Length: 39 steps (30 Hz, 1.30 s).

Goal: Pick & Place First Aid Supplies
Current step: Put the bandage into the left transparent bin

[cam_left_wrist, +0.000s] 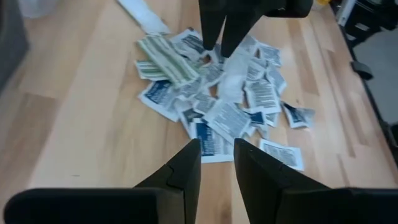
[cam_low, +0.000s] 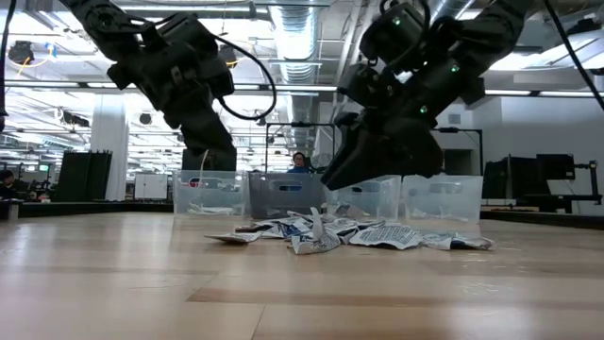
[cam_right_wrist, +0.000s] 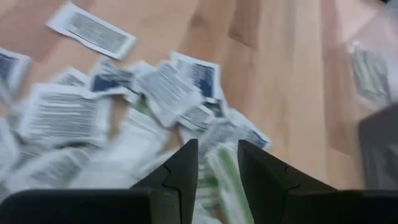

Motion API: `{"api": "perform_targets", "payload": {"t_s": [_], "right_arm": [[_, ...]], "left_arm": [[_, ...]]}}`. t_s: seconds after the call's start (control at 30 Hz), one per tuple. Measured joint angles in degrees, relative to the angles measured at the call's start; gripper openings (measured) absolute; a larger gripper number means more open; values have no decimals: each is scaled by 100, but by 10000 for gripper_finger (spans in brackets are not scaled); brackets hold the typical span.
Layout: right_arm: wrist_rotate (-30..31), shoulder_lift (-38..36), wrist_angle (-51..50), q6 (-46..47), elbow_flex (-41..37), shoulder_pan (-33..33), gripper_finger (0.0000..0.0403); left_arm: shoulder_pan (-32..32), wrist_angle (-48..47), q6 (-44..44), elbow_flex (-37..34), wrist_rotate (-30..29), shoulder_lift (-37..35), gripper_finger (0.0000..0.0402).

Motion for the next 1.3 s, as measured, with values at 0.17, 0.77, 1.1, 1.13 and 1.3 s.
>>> {"api": "perform_targets", "payload": {"t_s": [0.17, 0.77, 1.1, 1.13, 1.3], "right_arm": [[691, 0, -110, 8, 2, 228, 107], [874, 286, -354, -332, 54, -4, 107], [885, 893, -372, -477, 425, -4, 107], [890, 943, -370, -477, 482, -3, 107], [895, 1172, -431, -396, 713, 0, 94]], "left_arm": [[-281, -1, -56, 0, 49, 0, 96], [-862, 132, -305, 0, -281, 0, 96], [-825, 178, -303, 0, -290, 0, 96], [-817, 172, -301, 0, -292, 0, 96], [-809, 174, -275, 0, -290, 0, 96]]}}
